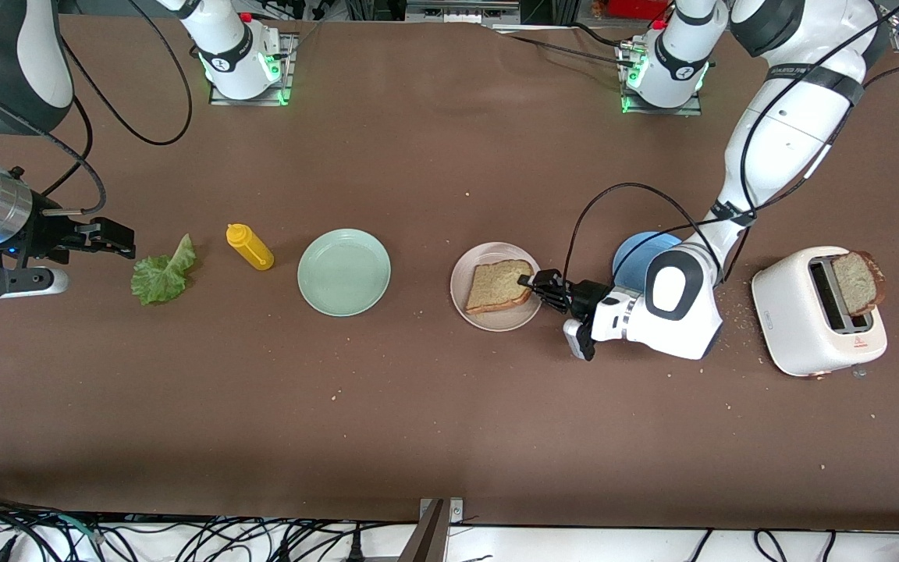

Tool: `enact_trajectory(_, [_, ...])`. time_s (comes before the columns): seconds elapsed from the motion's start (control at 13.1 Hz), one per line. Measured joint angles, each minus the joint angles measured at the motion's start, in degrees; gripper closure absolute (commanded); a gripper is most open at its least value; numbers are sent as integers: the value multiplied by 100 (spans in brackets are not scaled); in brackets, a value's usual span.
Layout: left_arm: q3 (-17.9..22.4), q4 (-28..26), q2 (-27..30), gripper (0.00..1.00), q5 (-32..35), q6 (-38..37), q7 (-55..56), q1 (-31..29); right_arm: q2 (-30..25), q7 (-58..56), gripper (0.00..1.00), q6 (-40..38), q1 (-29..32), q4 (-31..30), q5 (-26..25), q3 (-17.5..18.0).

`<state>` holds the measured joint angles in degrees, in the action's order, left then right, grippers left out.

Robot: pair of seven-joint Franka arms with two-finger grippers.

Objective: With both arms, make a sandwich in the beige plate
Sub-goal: 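Lift the bread slice and carry it onto the beige plate, then open the left gripper to release the bread and withdraw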

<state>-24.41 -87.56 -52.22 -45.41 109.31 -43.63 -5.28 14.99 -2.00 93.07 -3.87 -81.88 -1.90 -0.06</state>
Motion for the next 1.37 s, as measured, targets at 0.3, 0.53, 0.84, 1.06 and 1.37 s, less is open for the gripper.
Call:
enact_trajectory(0.3, [-9, 3, -23, 0, -2, 80, -62, 1, 0, 0, 0, 0, 0, -1, 0, 0])
enact_trajectory(0.53, [-28, 1, -23, 0, -2, 284, -66, 154, 0, 0, 0, 0, 0, -3, 0, 0])
enact_trajectory(0.84, [-26, 24, 77, 0, 116, 443, -68, 290, 0, 0, 0, 0, 0, -3, 0, 0])
enact_trajectory(1.06, [-14, 36, 319, 0, 693, 443, 16, 257, 0, 0, 0, 0, 0, -3, 0, 0])
enact_trajectory(1.37, [-3, 37, 553, 0, 1521, 442, 311, 245, 0, 0, 0, 0, 0, -3, 0, 0])
